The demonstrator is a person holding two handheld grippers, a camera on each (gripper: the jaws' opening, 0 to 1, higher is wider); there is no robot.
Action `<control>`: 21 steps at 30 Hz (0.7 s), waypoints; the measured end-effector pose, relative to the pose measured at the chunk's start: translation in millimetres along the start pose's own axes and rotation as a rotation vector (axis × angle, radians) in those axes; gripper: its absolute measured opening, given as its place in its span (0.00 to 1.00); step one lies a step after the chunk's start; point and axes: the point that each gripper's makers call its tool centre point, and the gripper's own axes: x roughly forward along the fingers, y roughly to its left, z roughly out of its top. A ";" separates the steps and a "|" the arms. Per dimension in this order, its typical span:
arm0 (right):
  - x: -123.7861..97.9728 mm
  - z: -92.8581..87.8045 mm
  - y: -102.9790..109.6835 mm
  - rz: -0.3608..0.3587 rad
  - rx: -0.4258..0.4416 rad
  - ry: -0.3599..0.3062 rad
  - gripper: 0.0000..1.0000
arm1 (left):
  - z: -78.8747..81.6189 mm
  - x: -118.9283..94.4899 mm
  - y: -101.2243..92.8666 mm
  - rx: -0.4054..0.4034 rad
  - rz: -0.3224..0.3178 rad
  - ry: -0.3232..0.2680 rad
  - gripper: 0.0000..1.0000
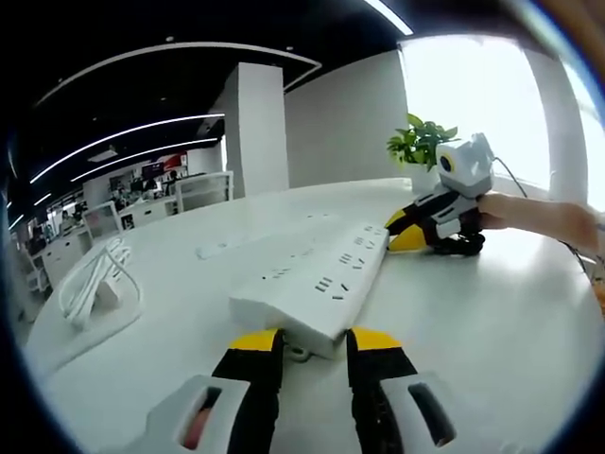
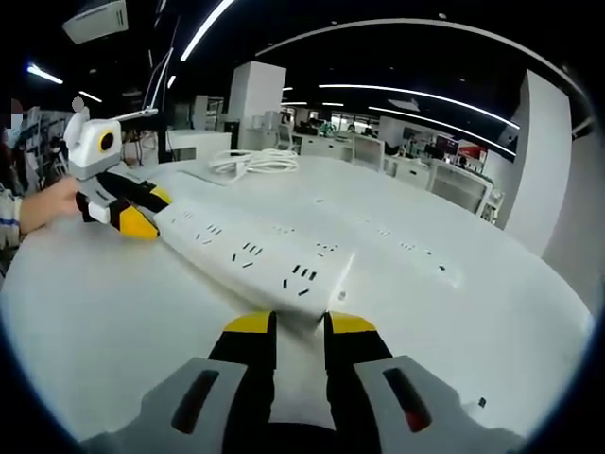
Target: Straighten the power strip on the desk, plug the charger into it
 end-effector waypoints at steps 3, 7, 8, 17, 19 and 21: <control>-0.2 -0.3 0.8 0.001 0.002 0.000 0.19 | -0.9 -0.8 -1.4 0.002 -0.001 0.000 0.27; -0.9 -0.4 1.5 0.007 0.006 -0.002 0.19 | -1.6 -1.5 -1.4 0.001 0.001 0.003 0.27; -0.9 -0.4 1.5 0.008 0.006 -0.003 0.19 | -1.8 -1.6 -1.6 -0.001 0.001 0.003 0.27; -1.4 0.0 2.8 0.016 -0.003 0.000 0.18 | -2.8 -2.8 -0.7 0.011 0.007 0.011 0.27; -1.8 0.0 3.6 0.017 -0.006 0.003 0.18 | -3.1 -3.3 -0.6 0.012 0.008 0.013 0.27; -2.3 -0.1 4.9 0.018 -0.009 0.006 0.17 | -4.2 -4.4 -1.2 0.025 0.012 0.018 0.26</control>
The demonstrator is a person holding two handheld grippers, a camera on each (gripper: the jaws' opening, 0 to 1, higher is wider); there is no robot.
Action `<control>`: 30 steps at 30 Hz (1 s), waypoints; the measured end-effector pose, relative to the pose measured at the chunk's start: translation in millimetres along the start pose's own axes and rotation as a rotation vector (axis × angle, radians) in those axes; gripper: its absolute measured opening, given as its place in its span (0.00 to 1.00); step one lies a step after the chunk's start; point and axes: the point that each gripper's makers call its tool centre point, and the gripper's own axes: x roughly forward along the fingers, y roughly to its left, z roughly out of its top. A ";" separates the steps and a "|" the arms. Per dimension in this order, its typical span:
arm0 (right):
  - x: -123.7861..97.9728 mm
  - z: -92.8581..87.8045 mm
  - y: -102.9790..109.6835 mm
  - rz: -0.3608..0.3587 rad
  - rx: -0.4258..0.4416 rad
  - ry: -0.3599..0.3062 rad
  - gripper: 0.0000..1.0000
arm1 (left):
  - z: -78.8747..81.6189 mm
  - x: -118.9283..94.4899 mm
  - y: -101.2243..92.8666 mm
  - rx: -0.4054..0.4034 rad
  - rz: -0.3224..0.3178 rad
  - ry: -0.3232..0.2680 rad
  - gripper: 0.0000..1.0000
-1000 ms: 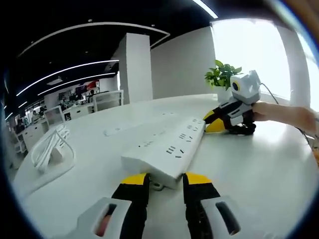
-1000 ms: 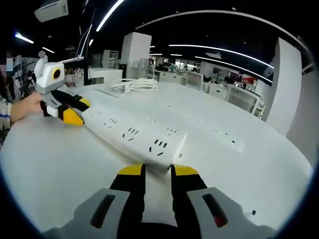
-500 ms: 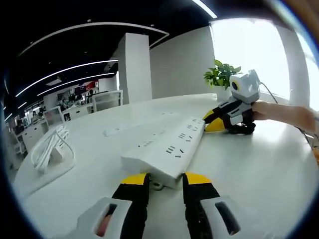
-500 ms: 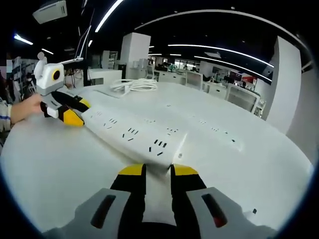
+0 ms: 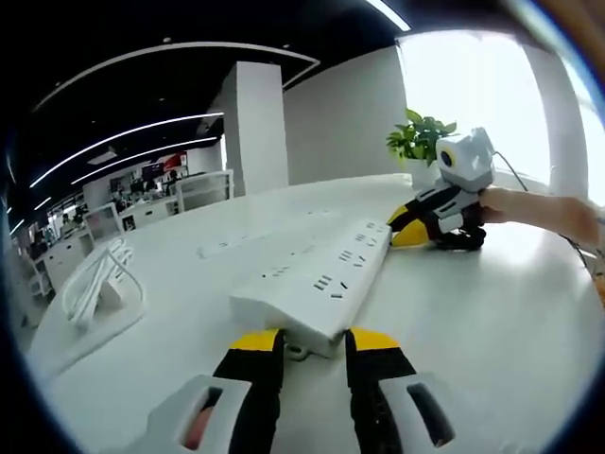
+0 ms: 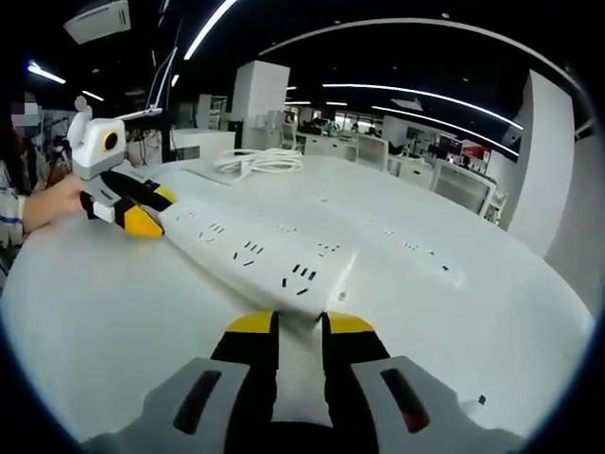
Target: Straighten the power strip on the desk, plug the charger into it
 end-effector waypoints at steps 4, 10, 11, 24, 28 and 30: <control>-0.6 0.0 1.4 0.002 -0.003 0.005 0.17 | -1.1 -1.2 0.5 0.011 0.000 0.006 0.25; -1.7 0.0 3.6 0.004 -0.008 0.015 0.17 | -2.0 -3.1 0.8 0.014 -0.008 0.007 0.24; -1.9 -0.1 4.1 0.004 -0.009 0.018 0.17 | -2.3 -3.5 0.6 0.013 -0.009 0.007 0.24; -5.3 -1.6 9.9 0.008 -0.013 0.043 0.16 | -4.0 -6.8 0.7 0.012 -0.021 0.010 0.23; -6.6 -2.5 11.6 0.009 -0.016 0.047 0.15 | -5.1 -8.3 -0.4 0.017 -0.023 0.012 0.22; -6.9 -2.7 11.9 0.010 -0.012 0.048 0.15 | -5.8 -9.2 -1.0 0.021 -0.024 0.015 0.22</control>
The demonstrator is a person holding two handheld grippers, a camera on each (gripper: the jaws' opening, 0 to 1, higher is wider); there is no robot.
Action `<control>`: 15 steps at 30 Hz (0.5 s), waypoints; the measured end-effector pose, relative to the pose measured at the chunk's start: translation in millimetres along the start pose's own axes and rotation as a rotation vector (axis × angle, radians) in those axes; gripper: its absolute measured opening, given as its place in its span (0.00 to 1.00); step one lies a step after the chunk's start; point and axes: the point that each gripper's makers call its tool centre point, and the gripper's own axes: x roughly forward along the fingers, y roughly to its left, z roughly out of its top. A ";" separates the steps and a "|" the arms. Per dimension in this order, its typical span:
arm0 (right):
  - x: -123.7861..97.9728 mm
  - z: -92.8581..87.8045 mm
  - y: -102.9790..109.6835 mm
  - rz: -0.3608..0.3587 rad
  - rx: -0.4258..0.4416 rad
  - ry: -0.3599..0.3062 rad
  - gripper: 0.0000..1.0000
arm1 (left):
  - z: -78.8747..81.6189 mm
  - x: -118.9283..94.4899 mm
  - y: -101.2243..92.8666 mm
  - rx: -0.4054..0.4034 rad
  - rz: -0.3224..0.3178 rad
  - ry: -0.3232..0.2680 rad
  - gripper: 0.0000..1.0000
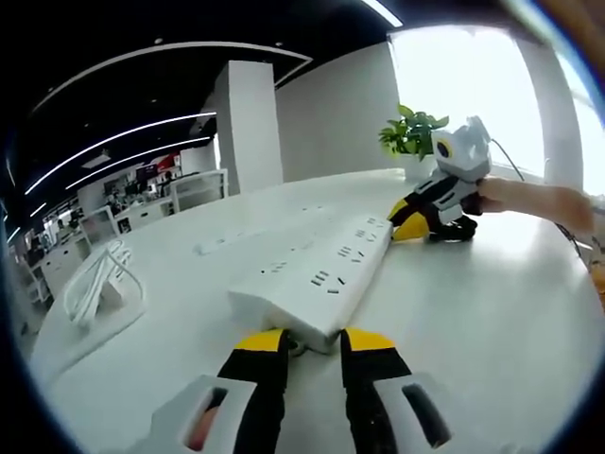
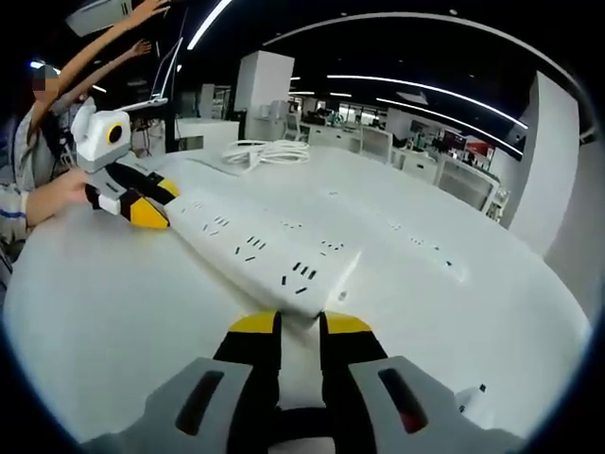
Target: Straighten the power strip on the desk, plug the charger into it
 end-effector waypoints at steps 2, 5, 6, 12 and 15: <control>-0.7 0.0 0.6 0.001 0.000 0.002 0.15 | -0.8 -0.9 -0.8 0.006 0.000 0.002 0.21; -1.6 -0.1 1.3 0.003 0.006 0.002 0.15 | -1.6 -1.6 -1.2 0.006 -0.001 0.002 0.21; -1.8 -0.1 1.3 0.003 0.009 0.002 0.15 | -1.7 -1.8 -1.3 0.005 -0.001 0.002 0.21; -4.0 -0.2 4.7 0.002 0.021 -0.004 0.15 | -2.8 -3.5 -1.3 0.000 -0.008 0.001 0.20; -5.1 0.1 6.1 0.002 0.026 -0.005 0.15 | -2.8 -4.2 -0.8 0.000 -0.008 0.001 0.20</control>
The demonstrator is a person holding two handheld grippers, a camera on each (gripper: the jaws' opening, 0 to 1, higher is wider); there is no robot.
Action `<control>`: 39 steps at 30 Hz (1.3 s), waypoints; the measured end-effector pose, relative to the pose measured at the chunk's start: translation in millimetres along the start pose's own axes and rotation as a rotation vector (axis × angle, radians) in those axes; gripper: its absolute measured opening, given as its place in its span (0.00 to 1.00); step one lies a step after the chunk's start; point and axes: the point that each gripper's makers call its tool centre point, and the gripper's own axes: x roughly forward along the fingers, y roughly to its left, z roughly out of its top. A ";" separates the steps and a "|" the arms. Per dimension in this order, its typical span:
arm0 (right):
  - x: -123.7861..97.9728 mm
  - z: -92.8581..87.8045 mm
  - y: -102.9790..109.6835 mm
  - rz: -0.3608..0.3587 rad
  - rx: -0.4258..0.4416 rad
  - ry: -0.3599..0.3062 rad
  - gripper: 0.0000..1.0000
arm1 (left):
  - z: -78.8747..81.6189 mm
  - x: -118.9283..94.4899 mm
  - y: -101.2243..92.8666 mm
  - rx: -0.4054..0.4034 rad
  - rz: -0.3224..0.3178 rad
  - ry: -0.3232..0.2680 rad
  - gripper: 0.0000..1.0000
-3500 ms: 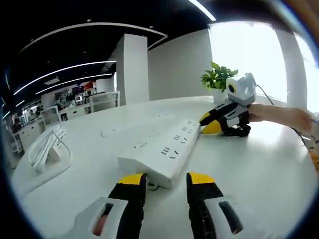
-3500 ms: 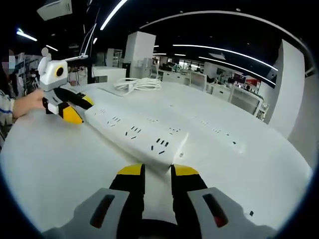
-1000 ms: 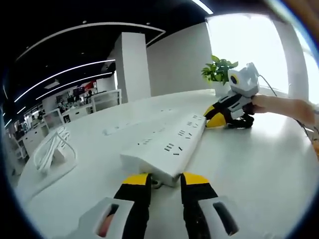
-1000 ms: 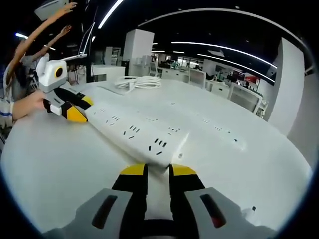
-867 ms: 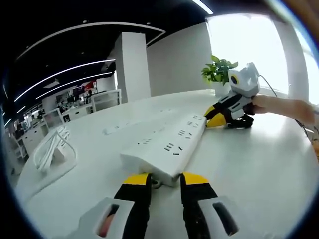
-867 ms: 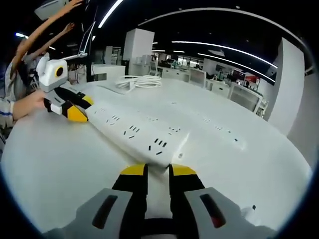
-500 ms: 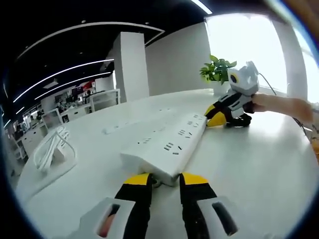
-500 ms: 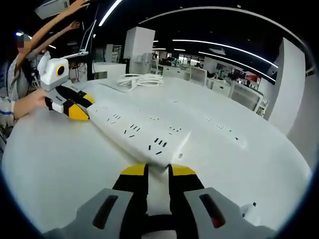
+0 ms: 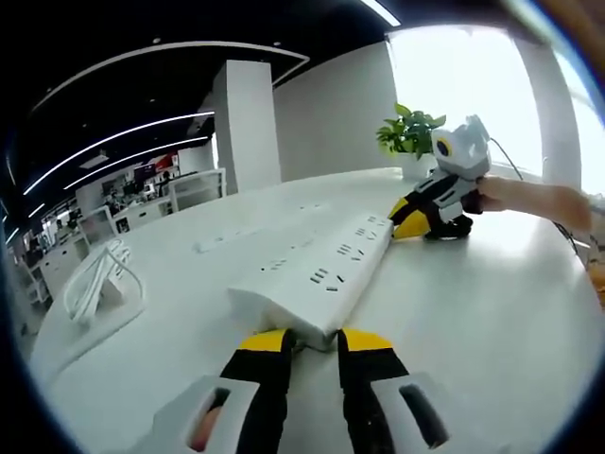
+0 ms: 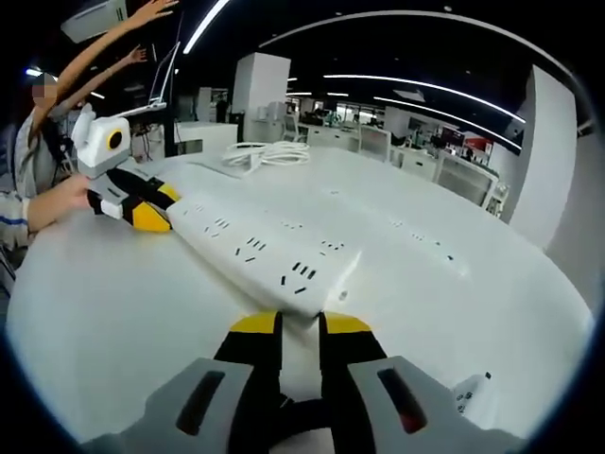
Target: Straighten the power strip on the desk, plug the charger into it
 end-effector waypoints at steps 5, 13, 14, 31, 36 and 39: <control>-2.5 0.0 3.8 -0.001 0.002 0.002 0.14 | -0.3 -1.9 0.6 -0.002 -0.003 0.001 0.19; -6.9 -0.3 9.7 0.003 0.012 0.000 0.14 | -1.8 -5.1 0.3 -0.001 -0.003 0.002 0.19; -7.4 -0.3 10.5 0.003 0.013 0.000 0.14 | -2.0 -5.6 0.2 0.001 -0.001 0.002 0.19; -15.8 -2.6 21.3 0.012 0.016 -0.013 0.13 | -4.9 -11.7 -0.8 0.011 -0.004 0.000 0.19; -17.9 -2.9 24.3 0.017 0.022 -0.017 0.12 | -6.0 -14.0 -2.3 0.017 -0.006 0.000 0.18; -19.6 -3.2 25.6 0.019 0.013 -0.011 0.12 | -6.4 -15.1 -3.4 0.016 -0.007 -0.001 0.18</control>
